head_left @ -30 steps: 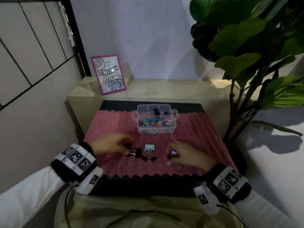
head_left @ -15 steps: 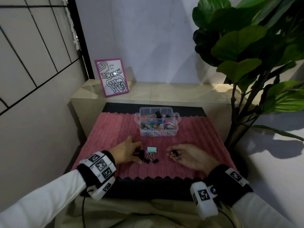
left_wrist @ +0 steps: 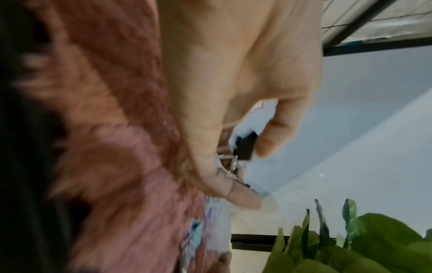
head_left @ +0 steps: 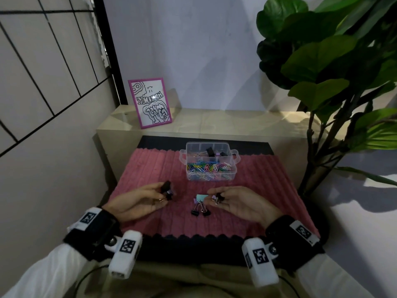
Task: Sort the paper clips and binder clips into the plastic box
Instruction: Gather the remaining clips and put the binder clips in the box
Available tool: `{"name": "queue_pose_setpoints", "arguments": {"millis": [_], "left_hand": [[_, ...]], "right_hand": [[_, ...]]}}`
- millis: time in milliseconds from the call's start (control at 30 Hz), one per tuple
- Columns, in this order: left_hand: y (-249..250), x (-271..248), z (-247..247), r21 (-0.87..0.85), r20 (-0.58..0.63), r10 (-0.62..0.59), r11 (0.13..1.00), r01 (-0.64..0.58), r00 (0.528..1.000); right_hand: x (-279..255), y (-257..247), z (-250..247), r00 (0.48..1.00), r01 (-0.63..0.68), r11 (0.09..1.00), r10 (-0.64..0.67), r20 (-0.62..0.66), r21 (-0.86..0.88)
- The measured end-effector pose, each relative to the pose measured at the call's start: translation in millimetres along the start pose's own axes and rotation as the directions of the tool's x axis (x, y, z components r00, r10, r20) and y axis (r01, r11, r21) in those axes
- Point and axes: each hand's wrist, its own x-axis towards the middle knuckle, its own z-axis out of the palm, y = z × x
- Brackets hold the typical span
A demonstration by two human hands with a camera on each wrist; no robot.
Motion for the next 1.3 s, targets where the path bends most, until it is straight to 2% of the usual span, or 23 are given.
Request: {"name": "queue_pose_setpoints", "arguments": {"millis": [100,200,267,333,433,500,533,600,700,767,800,833,867,900,967,1000,1067,1133,1167,1233,1300], "left_hand": [[-9,-7,8,-0.294,0.055,-0.057,0.953,0.070,0.997],[-21,-8,22,-0.419,0.094,-0.123,0.895,0.152,0.988],[-24,-6,32,-0.458,0.098,-0.117,0.876,0.149,0.988],[-22,-4,40,-0.479,0.062,-0.077,0.872,0.097,0.995],[-15,-1,49,-0.512,-0.099,-0.019,0.859,-0.034,0.995],[-11,-2,54,-0.545,-0.191,0.026,0.829,-0.128,0.981],[-9,-4,56,-0.553,-0.206,0.046,0.819,-0.155,0.977],[-8,-10,59,-0.533,-0.170,0.067,0.833,-0.149,0.983],[-9,-19,58,-0.484,-0.104,0.075,0.867,-0.116,0.992],[-9,-22,55,-0.492,-0.075,0.067,0.865,-0.095,0.995],[-9,-22,54,-0.518,-0.059,0.060,0.851,-0.082,0.996],[-9,-23,53,-0.551,-0.040,0.060,0.831,-0.072,0.997],[-8,-24,53,-0.579,-0.019,0.065,0.813,-0.064,0.998],[-8,-24,53,-0.598,0.003,0.072,0.799,-0.056,0.997],[-7,-26,54,-0.605,0.029,0.086,0.795,-0.051,0.996],[-8,-25,54,-0.601,0.032,0.093,0.798,-0.055,0.995],[-9,-23,57,-0.595,0.030,0.092,0.802,-0.056,0.995],[-10,-17,61,-0.577,0.018,0.060,0.816,-0.039,0.998],[-11,-14,64,-0.547,0.006,0.053,0.836,-0.041,0.999],[-13,-5,71,-0.463,-0.054,0.058,0.883,-0.076,0.997],[-17,3,78,-0.421,-0.096,0.049,0.903,-0.086,0.994]], "right_hand": [[3,3,3,0.993,-0.097,0.995,0.097,-0.062,0.004],[4,12,6,0.976,-0.213,0.948,0.197,-0.088,-0.237],[5,8,11,0.977,-0.215,0.912,0.197,-0.086,-0.351],[14,-16,13,0.992,-0.119,0.922,0.092,-0.088,-0.369],[43,-74,10,0.987,0.069,0.949,-0.109,-0.115,-0.307],[67,-104,4,0.982,0.097,0.980,-0.122,-0.143,-0.174],[78,-114,3,0.976,0.093,0.980,-0.125,-0.181,-0.177],[97,-127,3,0.950,0.091,0.952,-0.171,-0.261,-0.292],[119,-133,5,0.904,0.068,0.862,-0.267,-0.335,-0.502],[118,-135,10,0.884,-0.033,0.750,-0.286,-0.369,-0.660],[116,-134,14,0.885,-0.112,0.564,-0.319,-0.340,-0.818],[113,-128,15,0.874,-0.130,0.300,-0.415,-0.252,-0.945],[109,-125,19,0.883,-0.176,0.201,-0.399,-0.245,-0.964],[106,-124,24,0.901,-0.161,0.193,-0.372,-0.224,-0.968],[97,-118,31,0.901,-0.101,0.160,-0.403,-0.158,-0.982],[87,-112,38,0.893,-0.021,0.205,-0.436,-0.111,-0.979],[60,-93,54,0.881,0.175,0.172,-0.466,0.077,-0.969],[28,-70,75,0.877,0.307,0.103,-0.417,0.239,-0.946],[15,-58,82,0.886,0.327,0.073,-0.370,0.279,-0.942],[0,-36,92,0.917,0.301,0.059,-0.291,0.272,-0.952],[0,-19,87,0.921,0.249,-0.008,-0.309,0.239,-0.968]]}}
